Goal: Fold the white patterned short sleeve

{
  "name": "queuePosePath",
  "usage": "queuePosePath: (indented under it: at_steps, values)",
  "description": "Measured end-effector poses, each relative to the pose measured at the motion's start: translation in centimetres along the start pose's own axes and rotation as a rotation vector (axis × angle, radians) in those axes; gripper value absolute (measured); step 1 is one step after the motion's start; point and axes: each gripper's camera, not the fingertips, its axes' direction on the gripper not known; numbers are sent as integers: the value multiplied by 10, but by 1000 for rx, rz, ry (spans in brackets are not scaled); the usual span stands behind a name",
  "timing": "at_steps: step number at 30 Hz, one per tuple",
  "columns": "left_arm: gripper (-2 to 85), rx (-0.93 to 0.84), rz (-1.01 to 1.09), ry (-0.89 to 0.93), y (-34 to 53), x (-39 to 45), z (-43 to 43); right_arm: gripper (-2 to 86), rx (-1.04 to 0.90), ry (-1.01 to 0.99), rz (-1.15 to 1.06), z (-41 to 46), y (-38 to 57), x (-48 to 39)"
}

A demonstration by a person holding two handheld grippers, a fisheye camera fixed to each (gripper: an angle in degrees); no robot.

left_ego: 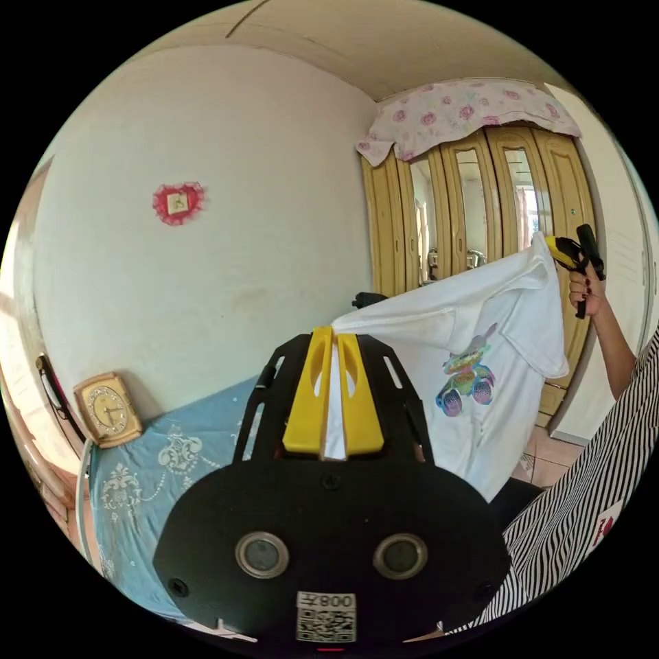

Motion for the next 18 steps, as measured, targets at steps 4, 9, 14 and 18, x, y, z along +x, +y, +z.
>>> queuePosePath:
  at_steps: [4,9,14,18]
  values:
    - [5,130,51,-144,-14,22,-111,13,52,-61,-49,-8,3,-14]
    - [4,274,138,-281,-17,66,-221,13,120,-126,-126,-23,3,-38]
    - [4,386,205,-412,-13,110,-312,13,150,-174,-204,-35,2,-63]
    - [4,417,248,-489,-9,140,-369,13,184,-216,-267,-42,3,-81]
